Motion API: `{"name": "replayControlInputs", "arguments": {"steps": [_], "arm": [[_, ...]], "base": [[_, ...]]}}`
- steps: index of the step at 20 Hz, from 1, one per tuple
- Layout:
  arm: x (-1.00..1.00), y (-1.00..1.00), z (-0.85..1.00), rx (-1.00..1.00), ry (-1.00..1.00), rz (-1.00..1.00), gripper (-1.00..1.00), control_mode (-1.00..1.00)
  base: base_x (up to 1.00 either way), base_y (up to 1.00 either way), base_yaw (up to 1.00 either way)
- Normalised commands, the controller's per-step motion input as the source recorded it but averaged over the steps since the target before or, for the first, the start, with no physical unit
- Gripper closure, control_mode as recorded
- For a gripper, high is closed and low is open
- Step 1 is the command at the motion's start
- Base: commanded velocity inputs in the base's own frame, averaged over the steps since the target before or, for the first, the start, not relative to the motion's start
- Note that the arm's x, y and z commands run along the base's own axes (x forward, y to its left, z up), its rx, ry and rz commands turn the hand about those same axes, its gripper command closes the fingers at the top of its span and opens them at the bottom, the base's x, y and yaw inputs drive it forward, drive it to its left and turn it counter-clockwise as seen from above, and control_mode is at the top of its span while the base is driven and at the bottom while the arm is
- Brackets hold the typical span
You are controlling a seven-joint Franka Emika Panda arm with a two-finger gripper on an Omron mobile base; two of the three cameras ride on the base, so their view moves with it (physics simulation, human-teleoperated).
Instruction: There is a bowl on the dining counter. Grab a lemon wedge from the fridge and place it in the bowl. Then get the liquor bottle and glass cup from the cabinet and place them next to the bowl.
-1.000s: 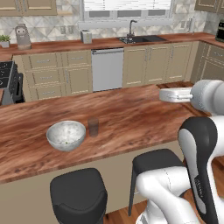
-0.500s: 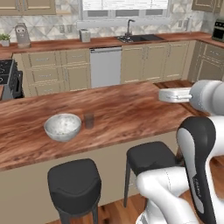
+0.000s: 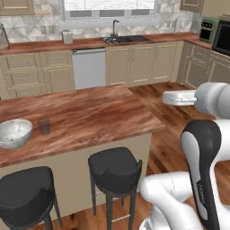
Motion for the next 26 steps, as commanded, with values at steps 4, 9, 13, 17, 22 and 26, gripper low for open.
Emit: {"name": "replayControlInputs", "arguments": {"steps": [4,9,13,17,22,26], "arm": [[0.00,0.00,0.00,0.00,0.00,0.00,-1.00,1.00],[0.00,0.00,0.00,0.00,0.00,0.00,-1.00,1.00],[0.00,0.00,0.00,0.00,0.00,0.00,-1.00,1.00],[0.00,0.00,0.00,0.00,0.00,0.00,-1.00,1.00],[0.00,0.00,0.00,0.00,0.00,0.00,-1.00,1.00],[0.00,0.00,0.00,0.00,0.00,0.00,-1.00,1.00]], "base": [[0.00,-1.00,-0.09],[0.00,-1.00,-0.12],[0.03,-1.00,-0.13],[0.43,-0.86,-0.12],[0.93,-0.50,-0.04],[1.00,-0.19,-0.03]]}}
